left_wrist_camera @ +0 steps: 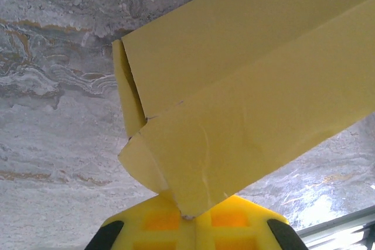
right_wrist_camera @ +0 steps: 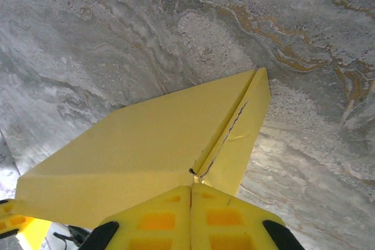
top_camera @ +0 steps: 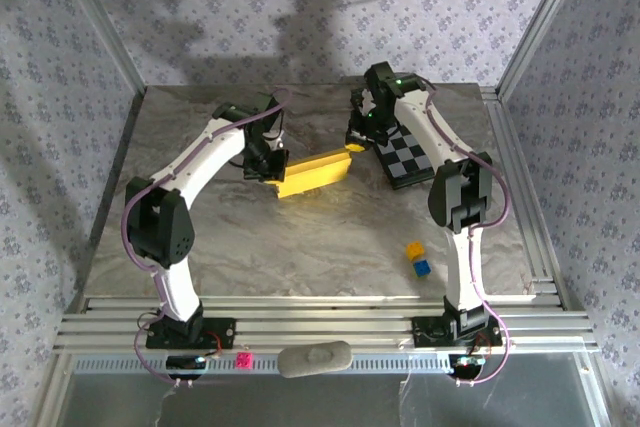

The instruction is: Fold the paper box

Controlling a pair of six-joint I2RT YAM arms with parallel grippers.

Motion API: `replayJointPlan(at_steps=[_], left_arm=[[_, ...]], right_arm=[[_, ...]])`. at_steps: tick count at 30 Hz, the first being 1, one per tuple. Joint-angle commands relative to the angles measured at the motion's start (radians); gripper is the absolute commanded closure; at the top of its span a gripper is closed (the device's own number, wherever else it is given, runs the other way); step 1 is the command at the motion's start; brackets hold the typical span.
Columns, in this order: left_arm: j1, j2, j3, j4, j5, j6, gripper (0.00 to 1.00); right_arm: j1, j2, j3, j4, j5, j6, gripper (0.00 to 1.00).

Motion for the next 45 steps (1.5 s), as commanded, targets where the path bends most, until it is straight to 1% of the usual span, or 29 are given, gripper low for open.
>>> replayJointPlan(at_steps=[1, 9, 12, 14, 18, 21, 24, 27, 28, 32, 34, 38, 41, 42, 45], left_arm=[[-0.007, 0.016, -0.008, 0.054, -0.006, 0.012, 0.99], [0.013, 0.012, -0.006, 0.061, 0.031, -0.006, 0.99], [0.025, 0.010, 0.005, 0.067, 0.066, -0.015, 0.96], [0.030, 0.003, 0.012, 0.074, 0.097, -0.029, 0.83], [0.035, -0.016, 0.013, 0.073, 0.137, -0.051, 0.68], [0.045, -0.043, -0.007, 0.090, 0.178, -0.076, 0.62], [0.072, -0.078, -0.044, 0.130, 0.241, -0.119, 0.58], [0.102, -0.108, -0.063, 0.145, 0.282, -0.145, 0.52], [0.110, -0.113, -0.060, 0.134, 0.292, -0.149, 0.48], [0.141, -0.143, -0.071, 0.124, 0.312, -0.168, 0.47], [0.164, -0.160, -0.083, 0.138, 0.315, -0.201, 0.48], [0.211, -0.187, -0.120, 0.230, 0.305, -0.300, 0.49], [0.235, -0.180, -0.130, 0.319, 0.312, -0.345, 0.53], [0.240, -0.167, -0.117, 0.320, 0.310, -0.339, 0.54], [0.238, -0.088, -0.026, 0.203, 0.298, -0.267, 0.53]], right_arm=[[0.011, 0.005, -0.028, -0.056, 0.077, -0.050, 0.93], [0.026, 0.009, -0.016, -0.079, 0.101, -0.029, 0.91], [0.028, 0.024, 0.007, -0.096, 0.094, -0.003, 0.91], [0.027, 0.038, 0.029, -0.107, 0.093, 0.003, 0.91], [0.028, 0.051, 0.048, -0.120, 0.081, 0.010, 0.91], [0.028, 0.052, 0.051, -0.108, 0.080, 0.030, 0.91], [0.030, 0.059, 0.063, -0.108, 0.082, 0.043, 0.90], [0.033, 0.072, 0.079, -0.117, 0.082, 0.048, 0.90], [0.033, 0.075, 0.085, -0.118, 0.082, 0.047, 0.90], [0.036, 0.091, 0.108, -0.127, 0.075, 0.058, 0.90], [0.034, 0.100, 0.125, -0.135, 0.075, 0.060, 0.90], [0.037, 0.106, 0.131, -0.133, 0.076, 0.062, 0.90], [0.038, 0.109, 0.132, -0.132, 0.074, 0.063, 0.90], [0.038, 0.109, 0.132, -0.132, 0.073, 0.063, 0.90], [0.039, 0.111, 0.137, -0.134, 0.064, 0.066, 0.90]])
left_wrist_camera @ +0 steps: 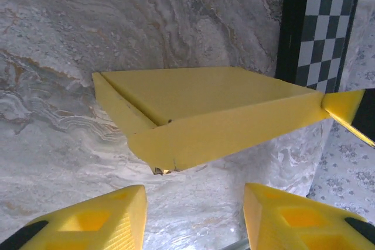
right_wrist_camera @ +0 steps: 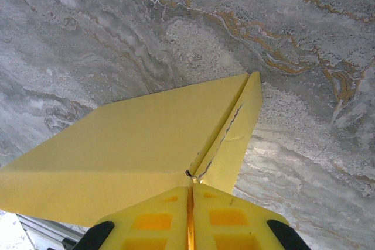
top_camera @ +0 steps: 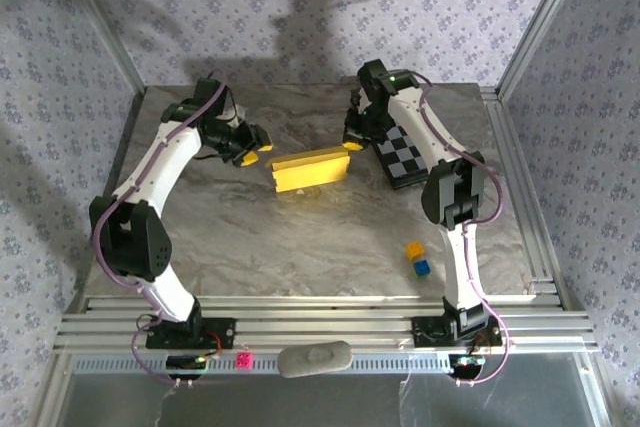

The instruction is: Fold the paper box

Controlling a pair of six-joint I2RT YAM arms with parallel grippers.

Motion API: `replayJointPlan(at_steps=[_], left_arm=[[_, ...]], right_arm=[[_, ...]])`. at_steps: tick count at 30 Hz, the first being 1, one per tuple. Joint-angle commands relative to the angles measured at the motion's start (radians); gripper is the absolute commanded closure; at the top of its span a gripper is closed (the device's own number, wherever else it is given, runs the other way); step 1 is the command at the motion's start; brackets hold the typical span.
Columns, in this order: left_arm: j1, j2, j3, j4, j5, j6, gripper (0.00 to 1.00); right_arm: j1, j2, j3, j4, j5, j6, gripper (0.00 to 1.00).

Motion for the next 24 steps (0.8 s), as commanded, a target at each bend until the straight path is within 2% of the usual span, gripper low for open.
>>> replayJointPlan(at_steps=[1, 3, 5, 9, 12, 15, 19, 21, 24], left_arm=[[-0.009, 0.066, 0.092, -0.062, 0.005, 0.042, 0.52], [-0.021, 0.074, 0.092, -0.069, 0.003, 0.077, 0.51], [-0.045, 0.095, 0.117, -0.110, -0.013, 0.172, 0.54], [-0.117, 0.160, 0.222, -0.286, -0.244, 0.417, 0.58], [-0.160, 0.132, 0.202, -0.266, -0.328, 0.508, 0.56], [-0.187, 0.078, 0.143, -0.205, -0.403, 0.564, 0.49], [-0.209, 0.060, 0.147, -0.203, -0.443, 0.571, 0.45], [-0.223, 0.056, 0.173, -0.221, -0.448, 0.529, 0.44], [-0.225, 0.040, 0.200, -0.237, -0.413, 0.274, 0.45]], right_arm=[[0.015, 0.045, 0.021, -0.062, 0.001, 0.011, 0.90], [0.013, 0.048, 0.029, -0.068, -0.001, 0.011, 0.89], [0.010, 0.050, 0.034, -0.069, -0.012, 0.014, 0.88], [0.004, 0.059, 0.045, -0.071, -0.028, 0.018, 0.88], [0.002, 0.066, 0.057, -0.079, -0.035, 0.017, 0.88], [-0.001, 0.068, 0.056, -0.079, -0.038, 0.017, 0.88], [-0.005, 0.069, 0.060, -0.082, -0.036, 0.019, 0.88], [-0.007, 0.070, 0.062, -0.080, -0.042, 0.026, 0.88], [-0.009, 0.074, 0.065, -0.076, -0.045, 0.033, 0.88]])
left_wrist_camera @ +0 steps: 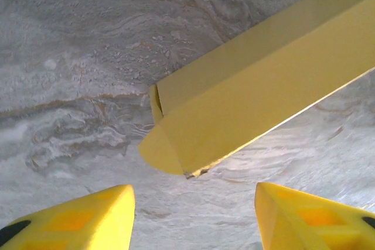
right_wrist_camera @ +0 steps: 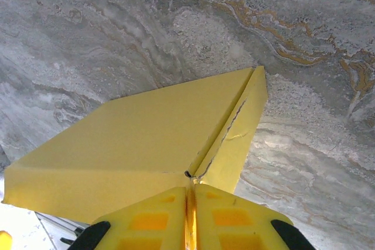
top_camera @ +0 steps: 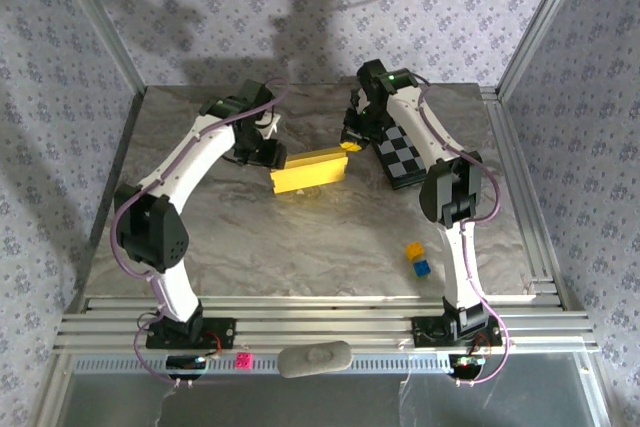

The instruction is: Fold the paper box

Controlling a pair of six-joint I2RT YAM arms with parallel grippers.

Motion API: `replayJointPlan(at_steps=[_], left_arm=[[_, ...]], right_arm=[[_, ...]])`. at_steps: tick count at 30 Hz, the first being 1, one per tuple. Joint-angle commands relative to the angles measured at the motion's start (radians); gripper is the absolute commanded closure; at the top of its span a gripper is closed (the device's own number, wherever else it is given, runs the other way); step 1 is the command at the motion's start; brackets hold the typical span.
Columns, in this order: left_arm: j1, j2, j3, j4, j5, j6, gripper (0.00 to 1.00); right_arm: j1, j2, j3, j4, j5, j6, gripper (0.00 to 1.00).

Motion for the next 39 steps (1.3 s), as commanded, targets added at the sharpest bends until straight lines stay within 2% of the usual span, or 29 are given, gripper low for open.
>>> replayJointPlan(at_steps=[1, 3, 5, 7, 8, 10, 12, 13, 17, 20, 26, 30, 39], left_arm=[[-0.009, -0.069, 0.024, -0.008, 0.000, -0.317, 0.46], [-0.005, -0.117, -0.027, 0.062, 0.075, -0.556, 0.48], [-0.015, -0.189, -0.108, 0.120, 0.014, -0.904, 0.44], [-0.012, -0.241, -0.185, 0.181, 0.006, -1.183, 0.41], [-0.012, -0.259, -0.213, 0.205, -0.005, -1.309, 0.36], [0.001, -0.259, -0.238, 0.237, 0.013, -1.492, 0.15], [0.016, -0.237, -0.242, 0.264, 0.037, -1.607, 0.10], [0.021, -0.220, -0.242, 0.279, 0.048, -1.663, 0.01], [0.048, -0.150, -0.235, 0.274, 0.137, -1.813, 0.00], [0.051, -0.126, -0.244, 0.314, 0.102, -1.892, 0.01], [0.039, -0.022, -0.196, 0.303, 0.172, -1.923, 0.01], [0.030, -0.006, -0.235, 0.354, 0.165, -1.960, 0.08], [0.049, -0.006, -0.267, 0.368, 0.160, -1.964, 0.32]], right_arm=[[-0.003, 0.043, 0.021, -0.042, 0.001, 0.020, 0.88], [-0.004, 0.044, 0.020, -0.045, 0.002, 0.020, 0.88], [-0.003, 0.042, 0.019, -0.048, 0.011, 0.018, 0.88], [-0.005, 0.040, 0.018, -0.047, 0.012, 0.020, 0.88], [-0.005, 0.039, 0.017, -0.044, 0.009, 0.021, 0.88], [-0.004, 0.039, 0.018, -0.040, 0.010, 0.026, 0.88], [-0.004, 0.041, 0.015, -0.037, 0.013, 0.026, 0.88], [-0.003, 0.039, 0.017, -0.039, 0.014, 0.025, 0.88], [0.000, 0.036, 0.012, -0.041, 0.016, 0.023, 0.89], [0.002, 0.033, 0.010, -0.043, 0.019, 0.019, 0.89], [0.007, 0.024, -0.003, -0.034, 0.021, 0.020, 0.89], [0.009, 0.015, -0.026, -0.021, 0.021, 0.023, 0.89], [0.010, 0.010, -0.034, -0.010, 0.026, 0.021, 0.89]])
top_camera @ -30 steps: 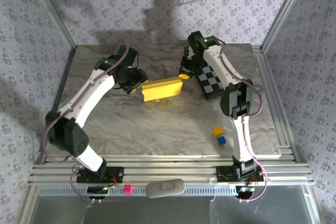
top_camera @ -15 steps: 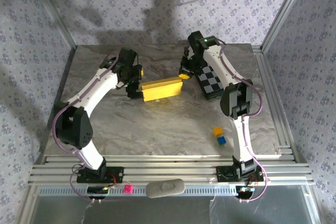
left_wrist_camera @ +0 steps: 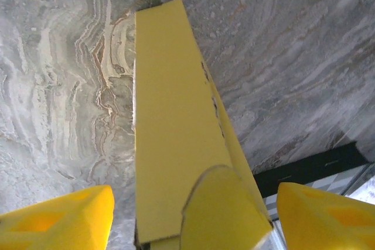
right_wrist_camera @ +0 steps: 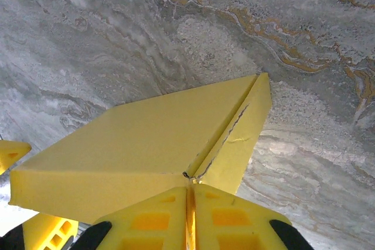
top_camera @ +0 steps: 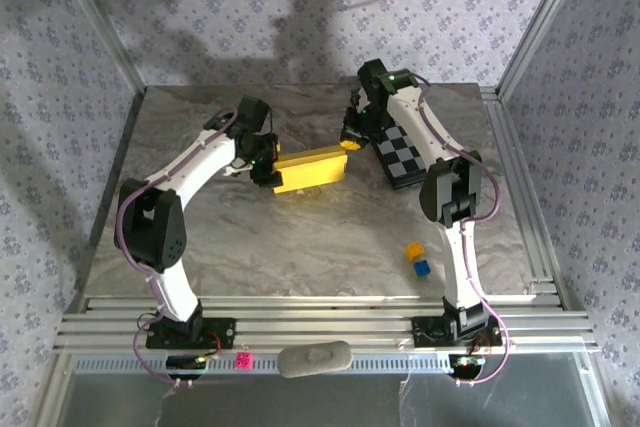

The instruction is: Fold the paper box

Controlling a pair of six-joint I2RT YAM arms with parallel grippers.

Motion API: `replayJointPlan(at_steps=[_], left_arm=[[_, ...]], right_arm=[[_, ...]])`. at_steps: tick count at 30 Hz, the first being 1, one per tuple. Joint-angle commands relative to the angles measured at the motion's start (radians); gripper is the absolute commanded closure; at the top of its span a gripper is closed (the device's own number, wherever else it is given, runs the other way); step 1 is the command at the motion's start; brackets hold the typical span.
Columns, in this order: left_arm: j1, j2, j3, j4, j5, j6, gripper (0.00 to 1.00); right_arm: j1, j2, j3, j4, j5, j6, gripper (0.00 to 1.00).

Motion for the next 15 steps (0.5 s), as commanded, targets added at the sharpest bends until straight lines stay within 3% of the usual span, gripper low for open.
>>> replayJointPlan(at_steps=[1, 9, 15], left_arm=[[0.010, -0.003, -0.010, 0.002, 0.019, -0.103, 0.34], [0.028, -0.017, -0.017, -0.008, 0.028, -0.086, 0.51], [0.033, -0.014, -0.004, -0.023, 0.053, -0.073, 0.58]], right_arm=[[0.011, 0.004, -0.028, -0.034, 0.032, 0.010, 0.89], [0.012, 0.000, -0.027, -0.035, 0.025, 0.011, 0.89], [0.014, -0.003, -0.029, -0.029, 0.024, 0.000, 0.89]])
